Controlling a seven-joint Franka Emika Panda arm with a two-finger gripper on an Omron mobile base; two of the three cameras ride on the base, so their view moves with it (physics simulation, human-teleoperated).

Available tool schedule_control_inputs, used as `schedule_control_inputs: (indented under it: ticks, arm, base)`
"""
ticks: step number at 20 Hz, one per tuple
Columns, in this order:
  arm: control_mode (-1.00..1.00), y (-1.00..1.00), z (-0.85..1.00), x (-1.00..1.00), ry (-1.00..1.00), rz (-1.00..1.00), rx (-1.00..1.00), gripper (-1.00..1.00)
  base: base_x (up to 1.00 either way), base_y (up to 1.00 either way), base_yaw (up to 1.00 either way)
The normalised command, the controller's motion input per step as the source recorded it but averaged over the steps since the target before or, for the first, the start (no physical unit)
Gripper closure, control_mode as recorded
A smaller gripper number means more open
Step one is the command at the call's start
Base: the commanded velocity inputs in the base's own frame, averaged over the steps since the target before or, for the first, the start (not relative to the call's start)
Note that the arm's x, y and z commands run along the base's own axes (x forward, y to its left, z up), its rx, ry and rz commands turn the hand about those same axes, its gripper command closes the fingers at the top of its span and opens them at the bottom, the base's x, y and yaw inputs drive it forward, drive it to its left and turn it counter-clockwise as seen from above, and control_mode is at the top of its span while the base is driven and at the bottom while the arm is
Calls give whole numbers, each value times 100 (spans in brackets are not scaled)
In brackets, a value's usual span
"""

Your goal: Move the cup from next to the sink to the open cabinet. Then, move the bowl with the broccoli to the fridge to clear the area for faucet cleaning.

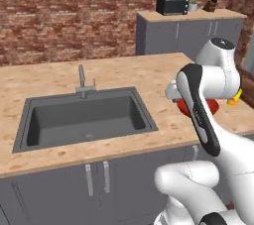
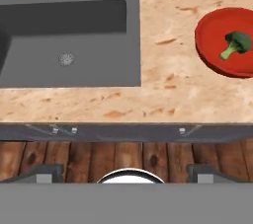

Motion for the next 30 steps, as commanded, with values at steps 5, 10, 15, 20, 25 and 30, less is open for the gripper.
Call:
schedule_control_inputs:
  ticks: [5, 10, 15, 20, 25, 30]
  arm:
    - [100, 0, 0, 0, 0, 0, 0, -100]
    - [100, 0, 0, 0, 0, 0, 0, -100]
    - [-100, -23, -70, -23, 12, -44, 11, -100]
    - [-100, 4, -87, -45, 3, -40, 4, -100]
    - [-100, 3, -88, -6, 0, -38, 1, -100]
    - [-100, 8, -46, 74, -1, -29, 11, -100]
  base:
    - [66, -100, -12]
    - [53, -86, -11]
    - [0, 0, 0]
    - [0, 0, 0]
    - [0, 0, 0]
    - [0, 0, 0]
